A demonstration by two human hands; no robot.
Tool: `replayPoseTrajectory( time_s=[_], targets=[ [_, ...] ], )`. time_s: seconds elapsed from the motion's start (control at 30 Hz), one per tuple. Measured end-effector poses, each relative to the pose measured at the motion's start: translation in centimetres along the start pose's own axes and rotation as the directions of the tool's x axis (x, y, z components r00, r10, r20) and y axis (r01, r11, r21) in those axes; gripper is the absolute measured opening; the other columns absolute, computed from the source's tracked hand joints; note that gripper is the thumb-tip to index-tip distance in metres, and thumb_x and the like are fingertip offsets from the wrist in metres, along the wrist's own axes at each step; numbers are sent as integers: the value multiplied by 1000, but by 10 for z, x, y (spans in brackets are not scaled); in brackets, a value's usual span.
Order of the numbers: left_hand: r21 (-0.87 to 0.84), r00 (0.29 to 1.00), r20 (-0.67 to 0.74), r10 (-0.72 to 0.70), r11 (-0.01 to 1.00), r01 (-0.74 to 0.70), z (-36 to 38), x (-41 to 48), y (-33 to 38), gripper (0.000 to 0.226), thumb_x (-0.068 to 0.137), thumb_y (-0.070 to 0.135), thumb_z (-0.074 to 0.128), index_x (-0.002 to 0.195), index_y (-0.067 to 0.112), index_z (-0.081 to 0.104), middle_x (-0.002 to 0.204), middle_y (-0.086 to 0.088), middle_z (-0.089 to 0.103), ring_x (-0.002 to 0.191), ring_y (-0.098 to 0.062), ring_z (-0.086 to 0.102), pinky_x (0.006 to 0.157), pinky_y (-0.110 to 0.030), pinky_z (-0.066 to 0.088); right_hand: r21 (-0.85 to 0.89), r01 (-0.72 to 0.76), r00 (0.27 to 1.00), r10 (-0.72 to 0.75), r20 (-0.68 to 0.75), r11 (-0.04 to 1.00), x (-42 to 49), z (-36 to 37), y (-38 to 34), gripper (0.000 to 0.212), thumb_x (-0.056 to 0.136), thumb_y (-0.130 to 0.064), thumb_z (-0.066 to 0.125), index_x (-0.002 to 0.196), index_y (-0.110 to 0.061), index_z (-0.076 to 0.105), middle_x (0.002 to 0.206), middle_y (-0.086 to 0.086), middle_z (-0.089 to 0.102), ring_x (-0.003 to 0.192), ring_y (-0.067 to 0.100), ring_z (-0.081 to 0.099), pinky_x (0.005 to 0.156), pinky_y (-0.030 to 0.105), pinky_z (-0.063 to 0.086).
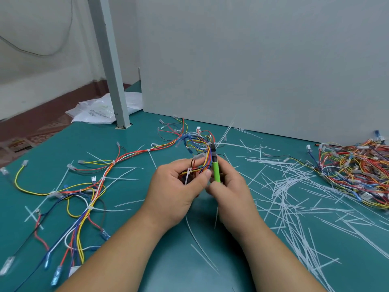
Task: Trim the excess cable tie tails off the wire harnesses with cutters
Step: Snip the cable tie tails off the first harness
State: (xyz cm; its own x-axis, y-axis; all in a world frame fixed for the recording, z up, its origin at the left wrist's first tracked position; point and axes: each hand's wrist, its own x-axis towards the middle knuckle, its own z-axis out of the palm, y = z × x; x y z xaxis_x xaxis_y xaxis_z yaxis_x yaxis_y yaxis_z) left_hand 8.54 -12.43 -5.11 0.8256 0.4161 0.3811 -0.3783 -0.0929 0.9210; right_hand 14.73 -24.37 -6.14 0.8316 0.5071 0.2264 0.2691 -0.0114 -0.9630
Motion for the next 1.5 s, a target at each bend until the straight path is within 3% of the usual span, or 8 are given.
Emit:
replayPoseTrajectory(
  time_s=[0.1,0.2,0.37,0.57,0.83,1.23,1.37,1.5],
  targets=[
    [-16,1000,-11,3,1000,-3,0,2,1,41,82,16,72,94,55,77,91,27,74,81,10,67,73,-9,50,-95,-16,1000,16,-1,995,-1,2,1,87,69,-41,63,153,-30,47,130,-3,62,119,8,61,108,28,47],
    [-15,998,-54,15,1000,-16,-3,5,2,37,81,16,71,90,51,79,84,23,76,78,11,66,69,-8,50,-210,58,988,-86,-128,976,-3,3,0,60,72,-40,72,125,-61,54,109,-17,66,104,3,61,84,9,43],
    [-74,999,-50,-3,997,-1,-2,5,4,36,80,14,71,86,48,80,81,21,75,75,12,65,66,-8,50,-230,106,967,-154,-203,968,-6,2,0,35,83,-31,78,110,-48,65,104,-16,69,101,8,64,84,17,48],
    [-44,1000,-26,17,999,-18,-3,6,1,49,89,-2,71,90,47,80,81,16,77,71,7,65,69,-8,50,-241,64,982,-104,-158,968,-4,5,7,46,100,-32,65,145,-34,57,114,-8,63,108,-4,57,86,5,39],
    [-47,997,-62,-39,998,36,0,6,0,26,89,3,74,103,26,76,86,5,79,73,-3,68,72,-15,54,-9,2,982,-3,-190,1000,-3,12,10,25,91,-40,62,112,-31,73,82,-18,71,73,6,63,71,36,52],
    [-75,998,-45,-54,996,50,3,5,1,29,81,15,74,106,30,74,84,8,77,71,-2,63,71,-13,52,-30,55,950,-62,-306,998,2,15,13,42,82,-35,70,122,-47,65,118,-10,73,101,9,69,87,24,55],
    [-63,997,-55,-52,997,49,1,5,0,28,89,5,74,103,29,74,71,13,71,63,1,57,66,-10,48,-57,39,955,-54,-292,998,3,15,15,38,84,-33,70,122,-39,72,103,-3,74,85,20,66,81,39,58],
    [-46,991,-122,-49,998,44,-3,8,1,19,87,17,77,94,35,78,74,1,65,63,-6,50,60,-14,44,-75,45,960,-64,-272,996,2,13,15,30,80,-26,64,107,-38,73,70,-13,55,63,14,43,61,29,43]
  ],
)
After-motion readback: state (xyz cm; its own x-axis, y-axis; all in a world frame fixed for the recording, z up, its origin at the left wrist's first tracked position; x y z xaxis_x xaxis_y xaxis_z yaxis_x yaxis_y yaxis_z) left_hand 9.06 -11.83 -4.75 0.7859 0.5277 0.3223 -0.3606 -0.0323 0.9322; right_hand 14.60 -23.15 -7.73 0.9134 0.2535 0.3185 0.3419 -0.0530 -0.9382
